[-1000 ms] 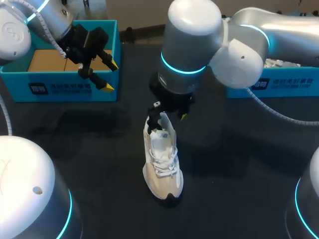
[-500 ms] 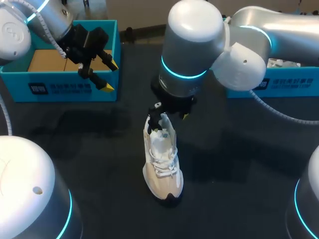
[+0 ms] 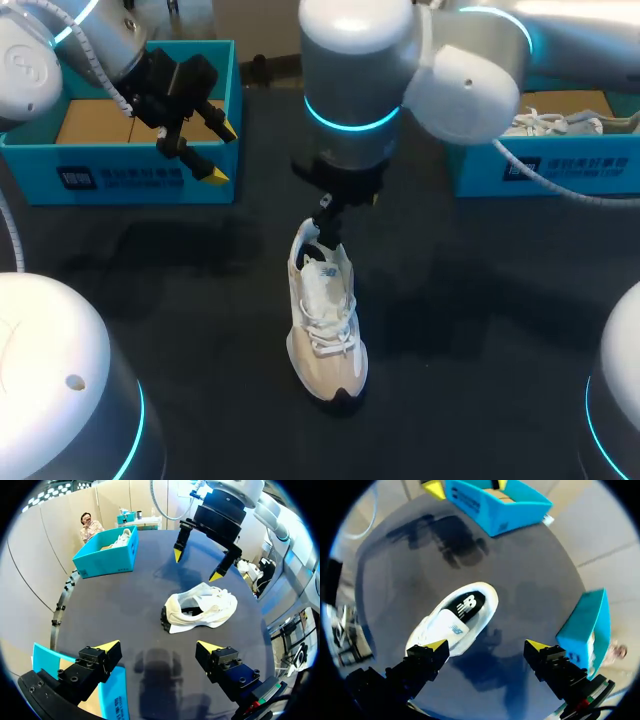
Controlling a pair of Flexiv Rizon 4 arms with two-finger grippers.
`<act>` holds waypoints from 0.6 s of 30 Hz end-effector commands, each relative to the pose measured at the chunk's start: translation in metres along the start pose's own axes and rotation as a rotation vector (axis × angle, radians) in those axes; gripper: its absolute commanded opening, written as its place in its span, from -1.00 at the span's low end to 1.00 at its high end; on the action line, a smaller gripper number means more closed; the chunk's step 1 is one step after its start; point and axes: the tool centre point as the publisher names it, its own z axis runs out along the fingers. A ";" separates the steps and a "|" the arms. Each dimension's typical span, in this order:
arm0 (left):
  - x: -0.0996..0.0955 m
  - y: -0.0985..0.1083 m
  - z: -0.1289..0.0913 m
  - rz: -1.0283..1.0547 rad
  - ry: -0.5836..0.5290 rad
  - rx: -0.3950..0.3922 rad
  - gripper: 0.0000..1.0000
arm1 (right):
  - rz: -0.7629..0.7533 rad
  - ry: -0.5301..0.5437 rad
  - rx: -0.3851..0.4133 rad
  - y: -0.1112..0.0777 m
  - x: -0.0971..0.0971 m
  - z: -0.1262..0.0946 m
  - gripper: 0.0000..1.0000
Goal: Take the shoe out of the shoebox, open the shoe tongue, remove and reinsert the insole, then place the shoe into the shoebox
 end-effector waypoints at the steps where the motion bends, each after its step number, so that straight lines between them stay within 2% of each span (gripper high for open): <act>1: 0.000 0.000 0.000 -0.001 0.002 -0.003 1.00 | -0.401 -0.030 0.023 0.018 -0.003 0.009 1.00; 10: 0.000 0.000 0.000 -0.001 0.002 -0.003 1.00 | -0.527 0.004 -0.025 0.025 -0.015 0.025 1.00; 18: 0.000 0.000 0.000 -0.001 0.002 -0.003 1.00 | -0.477 0.104 -0.038 0.028 -0.031 0.042 1.00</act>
